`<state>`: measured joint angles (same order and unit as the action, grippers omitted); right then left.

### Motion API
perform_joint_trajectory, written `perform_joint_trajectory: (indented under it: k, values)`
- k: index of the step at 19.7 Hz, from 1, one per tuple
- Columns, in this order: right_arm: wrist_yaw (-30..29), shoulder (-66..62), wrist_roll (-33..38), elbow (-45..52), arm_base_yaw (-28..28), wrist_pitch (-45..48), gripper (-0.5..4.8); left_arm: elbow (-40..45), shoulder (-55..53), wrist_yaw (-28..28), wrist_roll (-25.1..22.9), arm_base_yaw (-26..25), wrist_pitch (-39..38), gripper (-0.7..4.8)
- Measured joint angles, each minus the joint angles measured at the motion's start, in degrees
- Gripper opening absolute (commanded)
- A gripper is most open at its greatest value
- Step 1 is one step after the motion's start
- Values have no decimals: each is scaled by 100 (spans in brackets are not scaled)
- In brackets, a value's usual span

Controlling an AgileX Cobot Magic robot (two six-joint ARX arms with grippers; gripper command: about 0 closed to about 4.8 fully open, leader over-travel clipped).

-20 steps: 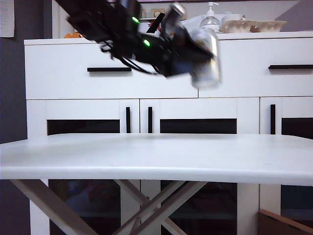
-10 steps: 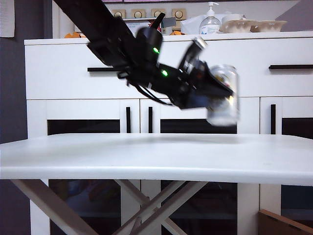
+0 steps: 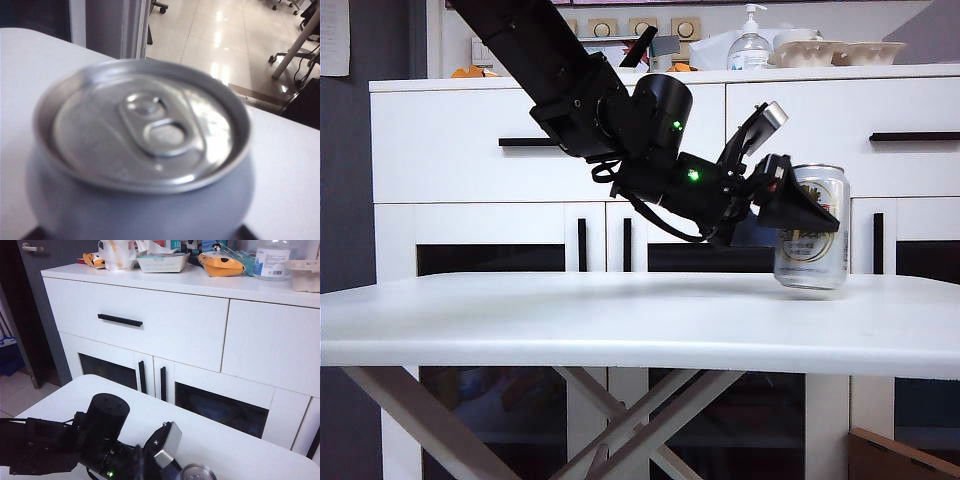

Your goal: Pick up a can of beer from the white table, open the left drawer, place the beer inside the drawer, and finally close the drawer.

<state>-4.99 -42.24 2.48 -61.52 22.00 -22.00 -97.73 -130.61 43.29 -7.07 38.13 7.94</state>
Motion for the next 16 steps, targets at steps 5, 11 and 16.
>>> perform_joint_trajectory:
  k: [5,11,16]
  values:
    - [0,2,0,0,0,-2,-1,-15,44,-4,0,4,127,479]
    - [2,92,-2,0,0,-4,-1,-20,146,46,17,-142,-828,479]
    - [98,85,-2,0,0,-4,-1,-28,662,63,-522,-232,-1871,447]
